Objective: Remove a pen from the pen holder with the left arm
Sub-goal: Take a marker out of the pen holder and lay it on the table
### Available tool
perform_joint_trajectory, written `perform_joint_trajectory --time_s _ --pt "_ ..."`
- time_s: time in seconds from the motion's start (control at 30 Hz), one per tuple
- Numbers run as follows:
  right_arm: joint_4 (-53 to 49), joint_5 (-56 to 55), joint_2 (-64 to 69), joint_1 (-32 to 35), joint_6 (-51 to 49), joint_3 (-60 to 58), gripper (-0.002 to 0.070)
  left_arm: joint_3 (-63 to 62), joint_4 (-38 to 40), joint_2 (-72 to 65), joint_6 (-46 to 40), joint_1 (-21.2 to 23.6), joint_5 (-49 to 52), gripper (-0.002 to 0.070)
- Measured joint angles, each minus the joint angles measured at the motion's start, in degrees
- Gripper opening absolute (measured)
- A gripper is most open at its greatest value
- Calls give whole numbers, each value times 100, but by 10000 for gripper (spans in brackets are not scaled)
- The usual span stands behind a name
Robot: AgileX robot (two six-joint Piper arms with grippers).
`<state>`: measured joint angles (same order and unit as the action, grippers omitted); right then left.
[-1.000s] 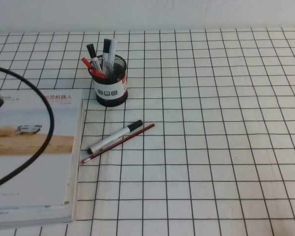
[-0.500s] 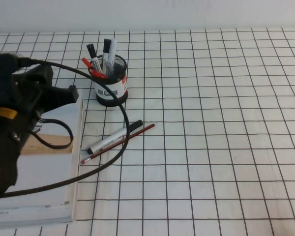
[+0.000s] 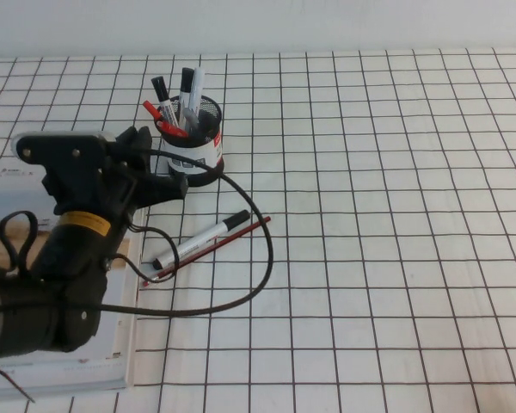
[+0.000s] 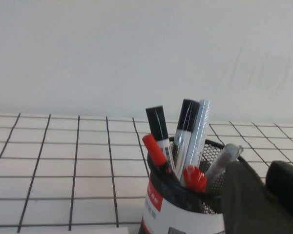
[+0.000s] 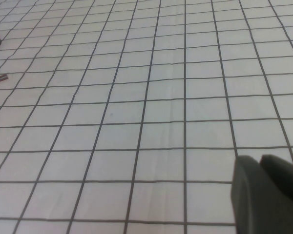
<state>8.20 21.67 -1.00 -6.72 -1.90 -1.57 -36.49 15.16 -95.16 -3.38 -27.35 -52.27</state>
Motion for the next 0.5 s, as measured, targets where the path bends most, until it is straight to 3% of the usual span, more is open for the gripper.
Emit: perform_joint_trajectory --time_s 0.23,0.5 --pt "0 0 0 0 0 0 -15 0 -44 -419 875 0 -335 350" --pt "0 0 0 0 0 0 -15 -151 -291 -1009 1128 0 -1227 405"
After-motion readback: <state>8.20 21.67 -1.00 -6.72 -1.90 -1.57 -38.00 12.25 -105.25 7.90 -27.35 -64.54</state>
